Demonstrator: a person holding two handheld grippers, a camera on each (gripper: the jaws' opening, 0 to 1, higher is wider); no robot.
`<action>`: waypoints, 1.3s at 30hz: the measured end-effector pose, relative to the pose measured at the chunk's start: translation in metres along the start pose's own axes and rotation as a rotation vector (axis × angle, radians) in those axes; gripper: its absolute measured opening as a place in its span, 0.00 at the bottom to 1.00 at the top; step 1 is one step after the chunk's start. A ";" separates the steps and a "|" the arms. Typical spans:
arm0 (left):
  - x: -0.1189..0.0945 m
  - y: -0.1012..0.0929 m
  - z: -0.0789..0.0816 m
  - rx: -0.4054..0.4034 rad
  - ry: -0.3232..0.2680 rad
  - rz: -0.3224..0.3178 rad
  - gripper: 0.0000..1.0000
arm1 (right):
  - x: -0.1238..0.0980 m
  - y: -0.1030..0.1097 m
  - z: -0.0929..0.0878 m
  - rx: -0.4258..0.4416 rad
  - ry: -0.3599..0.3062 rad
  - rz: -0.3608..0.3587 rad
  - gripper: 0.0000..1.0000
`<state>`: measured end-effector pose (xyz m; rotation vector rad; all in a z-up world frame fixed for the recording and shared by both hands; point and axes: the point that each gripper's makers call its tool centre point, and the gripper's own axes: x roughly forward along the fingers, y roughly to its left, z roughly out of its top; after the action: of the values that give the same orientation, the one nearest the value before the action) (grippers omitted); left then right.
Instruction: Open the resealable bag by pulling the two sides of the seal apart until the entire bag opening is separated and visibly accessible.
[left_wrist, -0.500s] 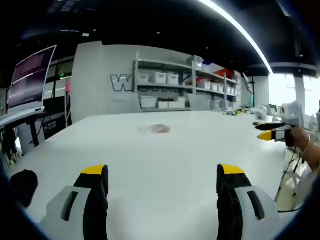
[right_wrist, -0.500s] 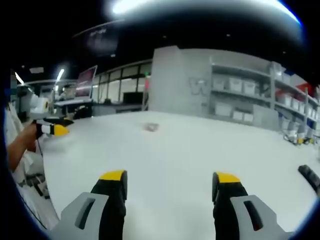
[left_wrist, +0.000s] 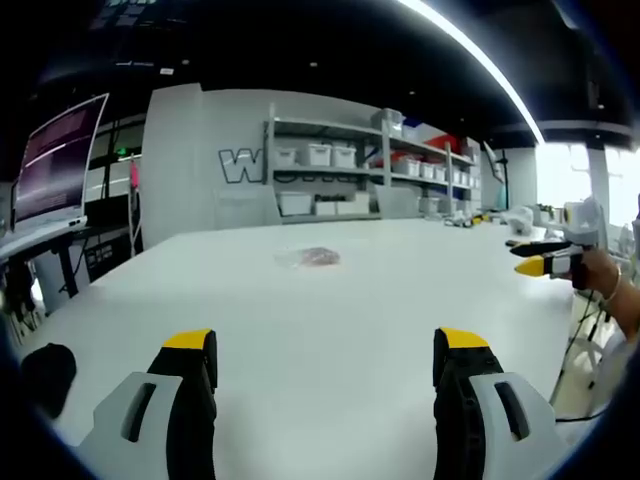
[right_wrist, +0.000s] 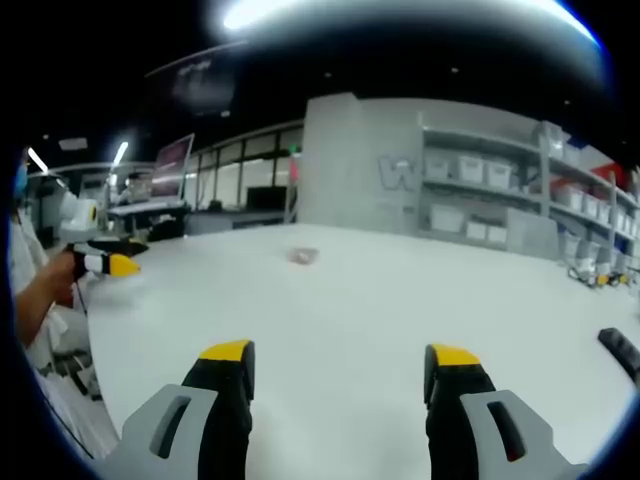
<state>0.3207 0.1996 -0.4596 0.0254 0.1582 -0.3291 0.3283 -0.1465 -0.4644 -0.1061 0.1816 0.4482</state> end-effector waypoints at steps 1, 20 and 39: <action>0.000 0.000 0.001 0.002 -0.002 0.001 0.88 | 0.000 0.000 0.000 0.000 0.000 0.000 0.69; 0.001 -0.002 0.004 0.016 -0.002 -0.008 0.87 | -0.001 0.005 0.002 -0.002 -0.005 0.009 0.67; 0.000 0.000 0.004 0.009 -0.018 -0.014 0.87 | 0.002 0.012 0.005 -0.014 -0.009 0.014 0.65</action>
<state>0.3210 0.1991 -0.4553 0.0304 0.1387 -0.3442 0.3257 -0.1338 -0.4608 -0.1164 0.1702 0.4634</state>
